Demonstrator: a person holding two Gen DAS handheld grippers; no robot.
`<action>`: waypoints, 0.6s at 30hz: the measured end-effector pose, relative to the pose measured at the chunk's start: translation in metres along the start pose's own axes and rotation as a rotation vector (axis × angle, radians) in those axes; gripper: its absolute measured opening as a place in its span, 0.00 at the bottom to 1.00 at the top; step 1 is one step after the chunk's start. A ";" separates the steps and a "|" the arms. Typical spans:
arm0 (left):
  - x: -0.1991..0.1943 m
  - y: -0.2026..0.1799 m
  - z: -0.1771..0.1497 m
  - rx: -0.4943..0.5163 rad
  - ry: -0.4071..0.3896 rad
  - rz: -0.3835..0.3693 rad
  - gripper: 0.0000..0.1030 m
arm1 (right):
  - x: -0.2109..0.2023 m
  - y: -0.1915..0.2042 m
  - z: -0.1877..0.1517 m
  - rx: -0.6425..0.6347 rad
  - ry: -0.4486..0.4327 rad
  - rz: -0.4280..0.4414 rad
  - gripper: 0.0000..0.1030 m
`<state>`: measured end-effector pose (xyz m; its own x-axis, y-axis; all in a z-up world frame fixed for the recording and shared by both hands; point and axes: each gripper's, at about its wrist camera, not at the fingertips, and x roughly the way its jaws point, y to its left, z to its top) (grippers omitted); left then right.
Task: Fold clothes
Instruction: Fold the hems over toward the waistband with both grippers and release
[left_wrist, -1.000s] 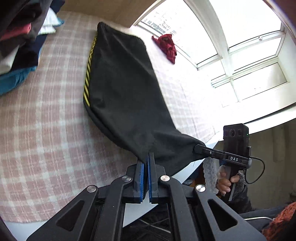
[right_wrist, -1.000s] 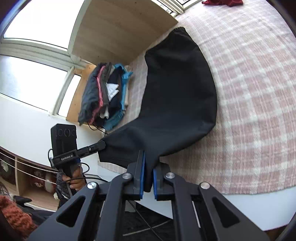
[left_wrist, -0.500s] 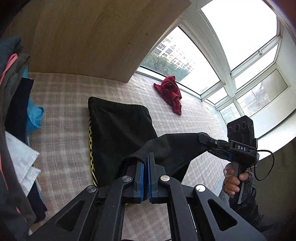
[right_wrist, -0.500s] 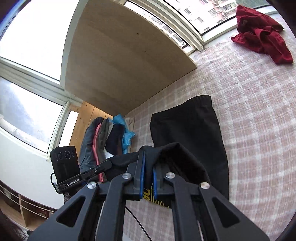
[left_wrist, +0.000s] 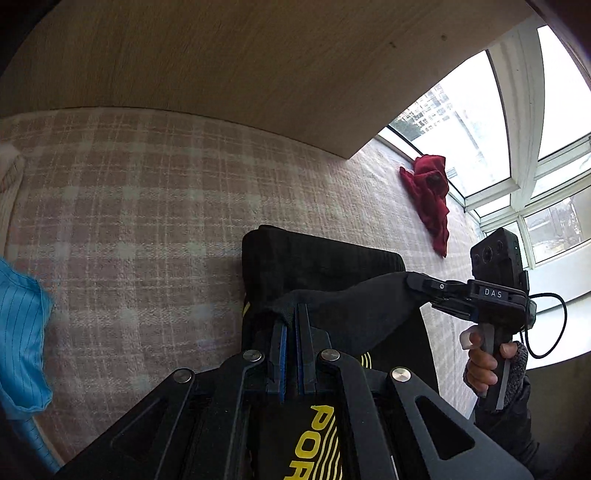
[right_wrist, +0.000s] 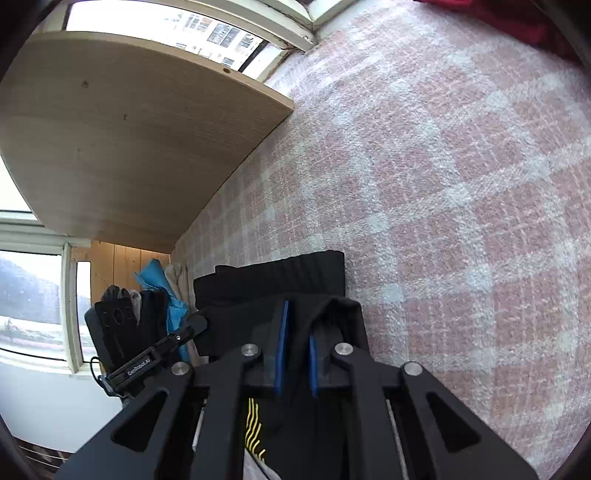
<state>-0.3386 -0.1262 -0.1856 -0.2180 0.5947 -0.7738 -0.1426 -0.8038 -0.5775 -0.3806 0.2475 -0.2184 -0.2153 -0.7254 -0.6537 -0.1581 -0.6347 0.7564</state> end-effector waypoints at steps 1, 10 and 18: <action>0.001 0.001 0.002 -0.010 0.002 -0.007 0.03 | -0.003 -0.001 0.002 0.016 0.009 0.012 0.12; -0.014 -0.010 0.005 0.000 -0.002 0.023 0.27 | -0.053 0.004 -0.008 -0.021 -0.069 0.013 0.42; -0.046 -0.038 -0.020 0.098 -0.042 -0.005 0.27 | -0.022 0.067 -0.071 -0.511 0.004 -0.230 0.21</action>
<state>-0.3035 -0.1227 -0.1330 -0.2568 0.5995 -0.7580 -0.2374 -0.7994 -0.5519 -0.3180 0.2021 -0.1552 -0.2267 -0.5531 -0.8017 0.2865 -0.8245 0.4879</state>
